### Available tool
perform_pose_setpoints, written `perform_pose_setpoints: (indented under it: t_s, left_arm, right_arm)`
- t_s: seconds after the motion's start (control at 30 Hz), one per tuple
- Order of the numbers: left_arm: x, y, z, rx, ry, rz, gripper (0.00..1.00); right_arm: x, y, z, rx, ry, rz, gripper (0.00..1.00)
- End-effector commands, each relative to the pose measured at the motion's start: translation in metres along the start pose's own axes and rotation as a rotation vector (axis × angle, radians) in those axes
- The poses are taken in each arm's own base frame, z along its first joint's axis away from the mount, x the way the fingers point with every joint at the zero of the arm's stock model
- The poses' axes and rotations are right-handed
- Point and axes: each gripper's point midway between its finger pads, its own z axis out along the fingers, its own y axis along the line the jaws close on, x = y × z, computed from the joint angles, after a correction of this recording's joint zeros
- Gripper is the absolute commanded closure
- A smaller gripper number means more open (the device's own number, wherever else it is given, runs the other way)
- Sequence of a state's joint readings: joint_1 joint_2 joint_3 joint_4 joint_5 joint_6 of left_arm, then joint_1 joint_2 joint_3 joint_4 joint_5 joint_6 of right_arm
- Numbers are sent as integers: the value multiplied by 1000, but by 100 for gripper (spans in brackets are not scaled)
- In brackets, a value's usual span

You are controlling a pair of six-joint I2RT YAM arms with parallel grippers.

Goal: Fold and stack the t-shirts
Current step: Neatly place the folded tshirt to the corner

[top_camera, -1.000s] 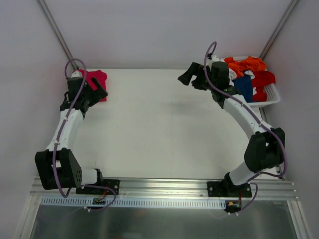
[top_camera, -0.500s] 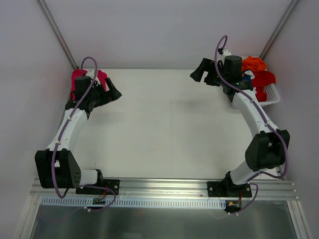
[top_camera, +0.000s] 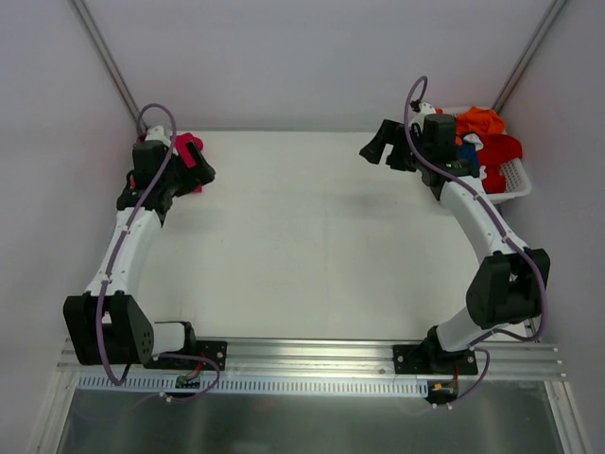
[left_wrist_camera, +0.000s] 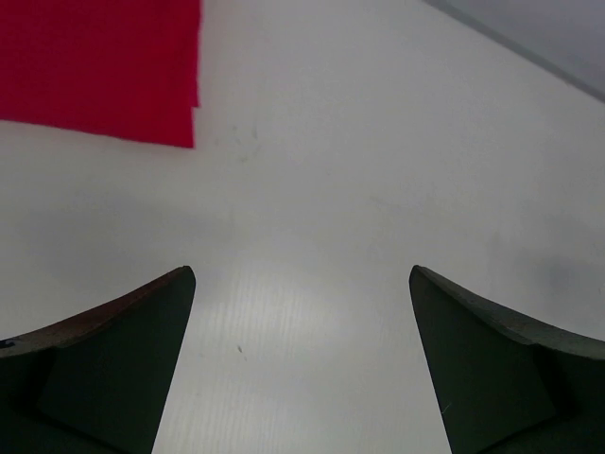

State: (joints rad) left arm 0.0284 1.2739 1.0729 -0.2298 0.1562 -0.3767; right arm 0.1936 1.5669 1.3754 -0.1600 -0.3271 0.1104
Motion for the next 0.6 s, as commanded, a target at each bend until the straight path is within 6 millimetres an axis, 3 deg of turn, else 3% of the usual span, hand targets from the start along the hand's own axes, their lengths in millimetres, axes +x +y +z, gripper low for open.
perform_pose_setpoints:
  t_s: [0.0,0.07,0.17,0.37,0.43,0.57]
  left_arm:
    - [-66,57,-10,-282,-214,-82,1]
    - [-84,91,13,-300,-177,-145,1]
    - [-94,124,46,-295,-130,-278,1]
    - [-100,156,115,-353,-129,-527,10]
    - [-100,166,135,-370,-139,-609,19]
    - [-100,178,158,-382,-151,-673,31]
  right_arm:
    - [-16,22,-14,-61,-70,-27,0]
    - [-14,26,-13,-86,-65,-17,0]
    - [-15,39,-11,-138,-80,-33,0]
    - [-7,48,-2,-163,-64,-23,1]
    - [-6,51,-2,-174,-61,-17,1]
    - [-10,56,-4,-188,-65,-12,0]
